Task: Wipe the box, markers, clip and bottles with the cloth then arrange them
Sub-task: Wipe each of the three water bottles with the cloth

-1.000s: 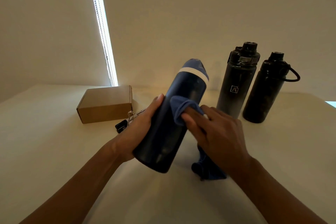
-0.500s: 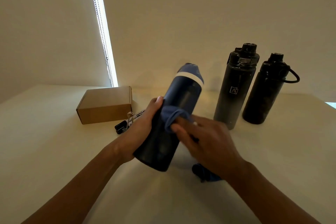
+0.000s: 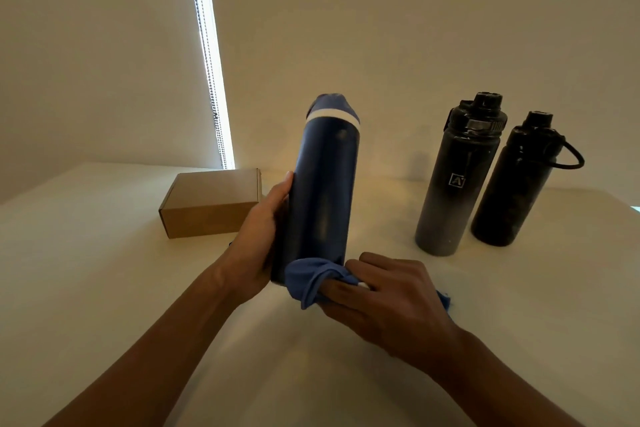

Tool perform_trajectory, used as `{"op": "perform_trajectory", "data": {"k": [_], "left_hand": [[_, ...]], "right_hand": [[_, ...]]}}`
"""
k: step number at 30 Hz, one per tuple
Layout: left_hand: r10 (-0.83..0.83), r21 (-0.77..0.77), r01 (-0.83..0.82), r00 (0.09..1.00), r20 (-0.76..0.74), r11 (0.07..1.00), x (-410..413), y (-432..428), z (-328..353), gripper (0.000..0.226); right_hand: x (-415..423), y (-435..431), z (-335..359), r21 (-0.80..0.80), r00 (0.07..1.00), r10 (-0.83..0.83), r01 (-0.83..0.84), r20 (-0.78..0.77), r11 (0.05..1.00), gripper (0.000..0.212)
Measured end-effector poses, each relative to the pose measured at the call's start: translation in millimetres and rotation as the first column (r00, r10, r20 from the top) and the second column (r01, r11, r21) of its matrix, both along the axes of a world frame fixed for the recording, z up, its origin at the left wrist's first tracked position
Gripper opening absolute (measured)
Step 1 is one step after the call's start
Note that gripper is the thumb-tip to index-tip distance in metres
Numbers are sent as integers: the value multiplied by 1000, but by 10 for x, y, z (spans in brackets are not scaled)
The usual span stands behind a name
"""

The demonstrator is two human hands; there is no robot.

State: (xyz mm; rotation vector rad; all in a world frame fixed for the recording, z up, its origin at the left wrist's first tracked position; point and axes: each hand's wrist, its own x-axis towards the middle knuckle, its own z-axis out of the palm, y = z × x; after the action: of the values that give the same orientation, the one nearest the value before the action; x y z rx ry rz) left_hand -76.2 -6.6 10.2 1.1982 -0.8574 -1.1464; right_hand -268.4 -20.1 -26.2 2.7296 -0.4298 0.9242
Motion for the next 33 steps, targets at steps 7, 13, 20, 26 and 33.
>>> {"op": "perform_trajectory", "data": {"k": [7, 13, 20, 26, 33], "left_hand": [[-141, -64, 132, 974, -176, 989, 33, 66, 22, 65], [-123, -8, 125, 955, -271, 992, 44, 45, -37, 82], [-138, -11, 138, 989, -59, 990, -66, 45, -87, 58], [-240, -71, 244, 969, 58, 967, -240, -24, -168, 48], [-296, -53, 304, 947, 121, 951, -234, -61, -317, 44]], "right_hand": [[14, 31, -19, -162, 997, 75, -70, 28, 984, 77], [-4, 34, -19, -163, 999, 34, -34, 1, 986, 46], [-103, 23, 159, 81, 978, -66, 51, 199, 995, 42], [-294, -240, 231, 267, 870, -283, 183, 404, 946, 35], [-433, -396, 270, 302, 781, -402, 284, 477, 910, 41]]}}
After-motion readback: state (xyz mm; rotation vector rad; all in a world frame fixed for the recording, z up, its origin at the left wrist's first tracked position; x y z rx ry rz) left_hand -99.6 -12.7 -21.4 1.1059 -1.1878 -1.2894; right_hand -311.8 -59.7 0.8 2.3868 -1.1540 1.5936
